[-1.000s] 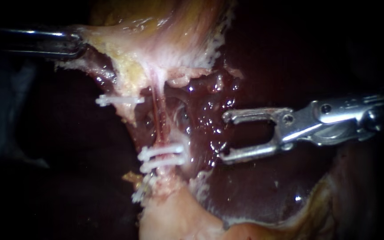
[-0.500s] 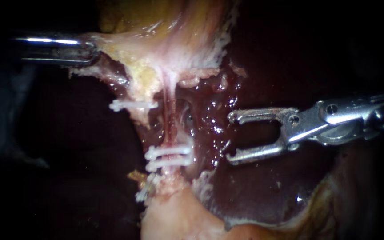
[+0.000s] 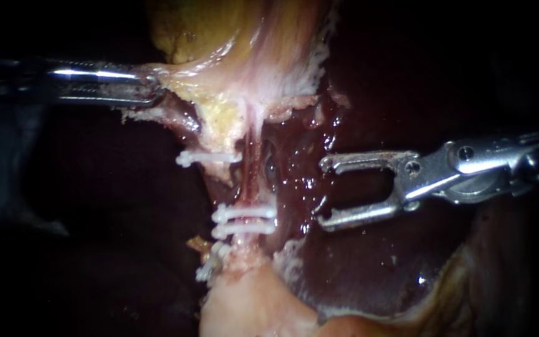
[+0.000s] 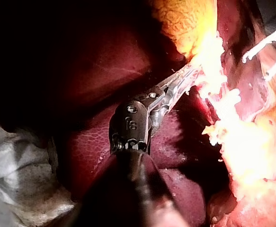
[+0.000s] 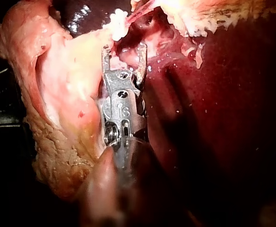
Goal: Going back second clip right tube
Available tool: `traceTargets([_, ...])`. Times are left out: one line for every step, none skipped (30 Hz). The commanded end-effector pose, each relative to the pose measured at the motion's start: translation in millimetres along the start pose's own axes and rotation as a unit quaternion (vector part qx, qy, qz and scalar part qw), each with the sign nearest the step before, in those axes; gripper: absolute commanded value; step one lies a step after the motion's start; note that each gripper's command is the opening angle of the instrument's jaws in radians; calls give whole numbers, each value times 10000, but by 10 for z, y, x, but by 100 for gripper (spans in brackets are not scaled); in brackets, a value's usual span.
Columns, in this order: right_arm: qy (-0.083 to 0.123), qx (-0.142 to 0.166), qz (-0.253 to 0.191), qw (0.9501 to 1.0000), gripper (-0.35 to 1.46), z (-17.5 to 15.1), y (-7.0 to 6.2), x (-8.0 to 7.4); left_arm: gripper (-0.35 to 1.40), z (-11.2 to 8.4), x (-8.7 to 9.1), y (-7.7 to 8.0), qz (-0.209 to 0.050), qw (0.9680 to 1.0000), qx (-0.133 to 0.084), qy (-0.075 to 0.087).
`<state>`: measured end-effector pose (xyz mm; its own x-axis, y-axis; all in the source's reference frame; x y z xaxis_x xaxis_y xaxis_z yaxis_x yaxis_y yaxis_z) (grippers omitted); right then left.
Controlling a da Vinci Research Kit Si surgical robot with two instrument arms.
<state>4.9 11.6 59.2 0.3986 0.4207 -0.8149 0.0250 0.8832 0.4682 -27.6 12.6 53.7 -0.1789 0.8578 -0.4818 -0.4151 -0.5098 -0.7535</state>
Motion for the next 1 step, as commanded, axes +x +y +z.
traceTargets([0, -1, 1, 10000, 50, 0, 0, 0, -35, -2, 1, 0, -2, 10000, -3, -1])
